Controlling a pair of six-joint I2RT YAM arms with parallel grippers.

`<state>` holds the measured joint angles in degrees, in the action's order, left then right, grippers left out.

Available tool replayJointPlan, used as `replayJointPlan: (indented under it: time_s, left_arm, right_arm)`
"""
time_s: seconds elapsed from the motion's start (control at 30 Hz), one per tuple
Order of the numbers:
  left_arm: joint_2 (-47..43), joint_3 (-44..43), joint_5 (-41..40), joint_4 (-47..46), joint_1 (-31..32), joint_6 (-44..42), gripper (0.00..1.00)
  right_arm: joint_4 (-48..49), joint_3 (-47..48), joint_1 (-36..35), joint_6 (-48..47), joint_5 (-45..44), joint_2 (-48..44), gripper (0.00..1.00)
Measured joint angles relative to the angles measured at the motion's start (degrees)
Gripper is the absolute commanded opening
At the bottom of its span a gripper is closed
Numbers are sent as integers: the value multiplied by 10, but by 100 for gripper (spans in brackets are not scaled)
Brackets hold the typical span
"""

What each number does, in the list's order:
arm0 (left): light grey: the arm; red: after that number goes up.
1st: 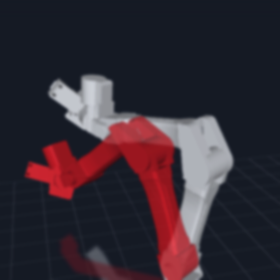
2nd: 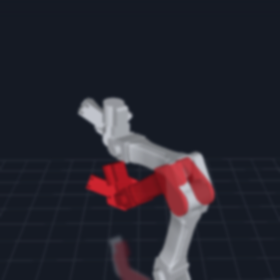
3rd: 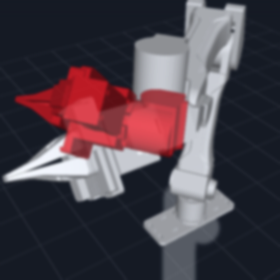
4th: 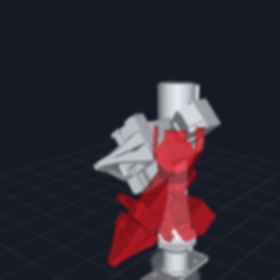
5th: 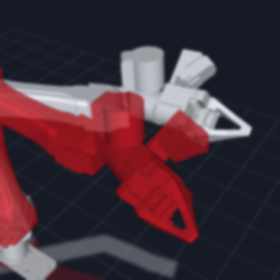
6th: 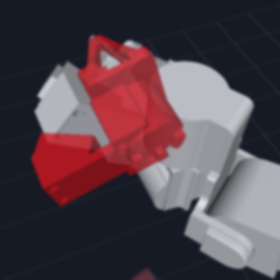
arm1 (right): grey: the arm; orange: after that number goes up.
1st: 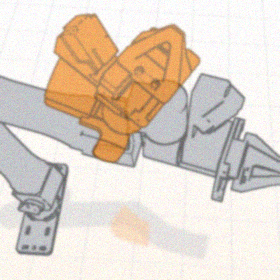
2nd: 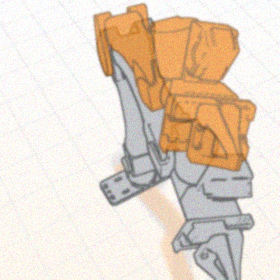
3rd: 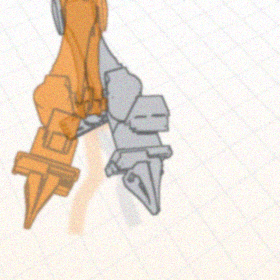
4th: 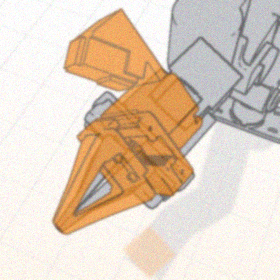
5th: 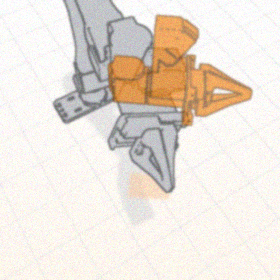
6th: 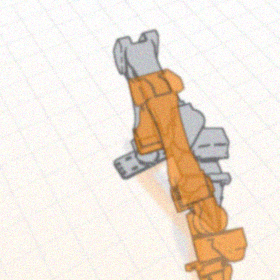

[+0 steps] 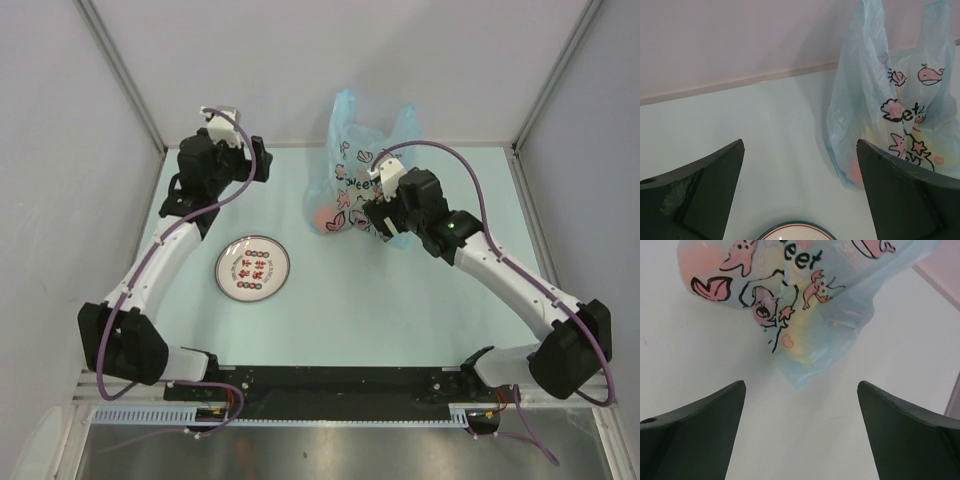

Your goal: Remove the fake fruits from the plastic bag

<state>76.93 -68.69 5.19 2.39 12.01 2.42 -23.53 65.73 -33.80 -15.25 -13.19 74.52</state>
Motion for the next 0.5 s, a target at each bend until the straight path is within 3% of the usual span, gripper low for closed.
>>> replayJointPlan:
  time_s: [0.17,0.3,0.5]
  left_arm:
    - [55,-81,49,24,6,15,100]
    - [115,-183,87,44,10,29,100]
    - [176,-257,97,47,12,69,100]
  right_arm:
    - [-9,72,-26,-51,80,40,98]
    - [3,153,-51,-28,112,83,91]
    - [29,320,78,80,104,227,86]
